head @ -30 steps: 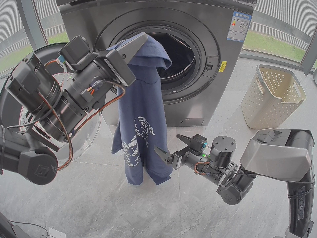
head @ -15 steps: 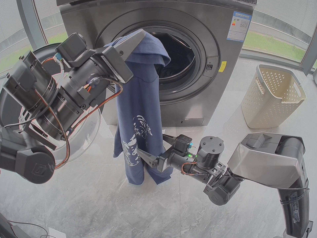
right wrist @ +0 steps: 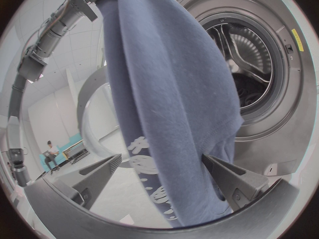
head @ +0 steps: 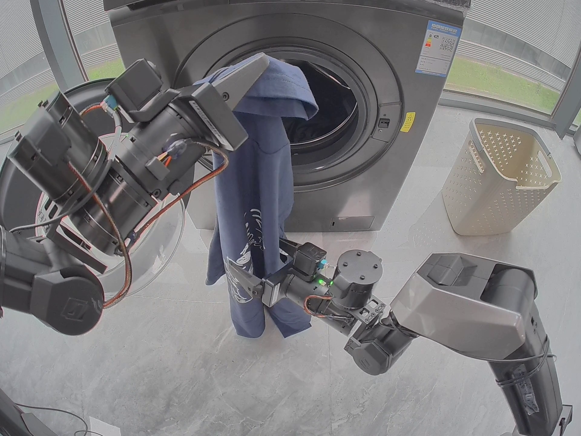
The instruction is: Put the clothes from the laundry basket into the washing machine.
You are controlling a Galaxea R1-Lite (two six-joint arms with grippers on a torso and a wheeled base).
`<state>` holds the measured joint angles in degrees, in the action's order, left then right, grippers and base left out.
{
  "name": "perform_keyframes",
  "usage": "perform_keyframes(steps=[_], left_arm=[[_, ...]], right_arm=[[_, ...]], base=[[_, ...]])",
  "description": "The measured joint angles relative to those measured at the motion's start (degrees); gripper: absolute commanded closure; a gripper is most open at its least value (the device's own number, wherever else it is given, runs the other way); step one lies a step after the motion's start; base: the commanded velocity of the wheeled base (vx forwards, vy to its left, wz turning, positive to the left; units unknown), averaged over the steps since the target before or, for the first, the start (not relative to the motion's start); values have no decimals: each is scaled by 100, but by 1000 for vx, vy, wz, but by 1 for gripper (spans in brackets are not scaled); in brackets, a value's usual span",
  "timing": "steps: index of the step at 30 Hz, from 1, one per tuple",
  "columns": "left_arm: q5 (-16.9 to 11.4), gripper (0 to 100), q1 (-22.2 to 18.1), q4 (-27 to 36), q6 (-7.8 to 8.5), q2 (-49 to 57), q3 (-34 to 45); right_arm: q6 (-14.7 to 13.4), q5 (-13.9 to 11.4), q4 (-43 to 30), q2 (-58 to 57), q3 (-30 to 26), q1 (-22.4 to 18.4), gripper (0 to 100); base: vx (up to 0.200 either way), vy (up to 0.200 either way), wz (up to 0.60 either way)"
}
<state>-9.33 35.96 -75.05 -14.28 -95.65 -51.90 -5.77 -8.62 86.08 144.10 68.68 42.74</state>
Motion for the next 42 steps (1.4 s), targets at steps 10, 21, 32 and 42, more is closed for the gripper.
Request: perform_keyframes(steps=[10, 21, 32, 42], left_arm=[[27, 100, 4, 20, -1, 76, -48], [44, 100, -52, 22, -4, 194, -28], [118, 100, -705, 104, 10, 224, 367], [117, 100, -1058, 13, 34, -18, 1412]], right_arm=[[66, 783, -486, 752, 1332, -162, 0], [-48, 916, -418, 945, 1534, -357, 100], [-77, 894, -205, 367, 1006, -766, 100], [-80, 859, -222, -535, 529, -940, 100]], base=[[0, 0, 0], [0, 0, 0], [0, 0, 0], [0, 0, 0]])
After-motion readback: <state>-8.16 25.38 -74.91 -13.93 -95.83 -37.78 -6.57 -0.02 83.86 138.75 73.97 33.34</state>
